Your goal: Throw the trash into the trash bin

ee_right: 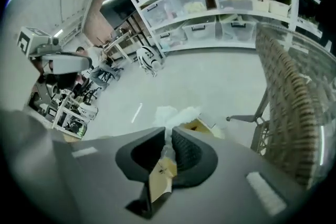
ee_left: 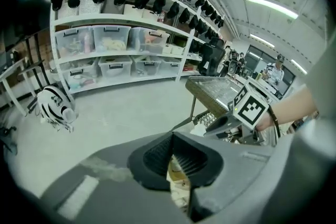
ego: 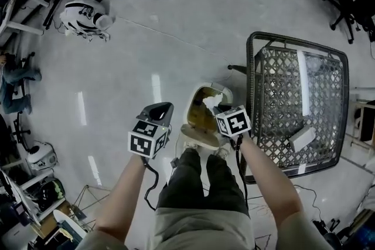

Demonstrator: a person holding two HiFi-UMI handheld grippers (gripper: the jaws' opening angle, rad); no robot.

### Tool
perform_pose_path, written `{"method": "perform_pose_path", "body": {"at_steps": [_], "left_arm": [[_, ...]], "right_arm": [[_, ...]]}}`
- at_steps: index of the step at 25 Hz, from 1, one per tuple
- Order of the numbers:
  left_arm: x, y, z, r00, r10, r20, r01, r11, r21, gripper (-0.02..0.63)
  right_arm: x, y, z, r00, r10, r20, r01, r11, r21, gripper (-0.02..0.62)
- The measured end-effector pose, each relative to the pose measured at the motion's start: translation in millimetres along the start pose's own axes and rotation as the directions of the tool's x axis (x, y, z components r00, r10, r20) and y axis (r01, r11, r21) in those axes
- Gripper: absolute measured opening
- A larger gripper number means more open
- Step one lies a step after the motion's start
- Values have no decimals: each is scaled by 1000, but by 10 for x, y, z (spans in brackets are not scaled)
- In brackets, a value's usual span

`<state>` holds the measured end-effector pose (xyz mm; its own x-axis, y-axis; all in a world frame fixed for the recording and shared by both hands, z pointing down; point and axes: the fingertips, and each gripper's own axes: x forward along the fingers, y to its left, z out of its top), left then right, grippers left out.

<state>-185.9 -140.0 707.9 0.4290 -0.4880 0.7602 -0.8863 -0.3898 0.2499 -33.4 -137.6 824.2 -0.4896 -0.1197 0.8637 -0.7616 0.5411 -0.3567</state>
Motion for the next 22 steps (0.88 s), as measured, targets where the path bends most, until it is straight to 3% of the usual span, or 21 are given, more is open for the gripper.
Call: {"method": "perform_pose_path", "body": {"at_steps": [10,14,22], "left_arm": [[416,291,-735,997,-20,-71,15,997,-72,2],[602,364,-942,996,-28,-84,21,996,-81,2],[570,403,-1090,993,-38,-112,31,998,-62,2]], "right_arm": [[908,57,-536,988,19,-151,-25,999,-42,48],[1220,-95,-725,982,-4,-191,-2,999,-32,127],[1198,-164,-688,986,-14,-164,16,1000,11,152]]}}
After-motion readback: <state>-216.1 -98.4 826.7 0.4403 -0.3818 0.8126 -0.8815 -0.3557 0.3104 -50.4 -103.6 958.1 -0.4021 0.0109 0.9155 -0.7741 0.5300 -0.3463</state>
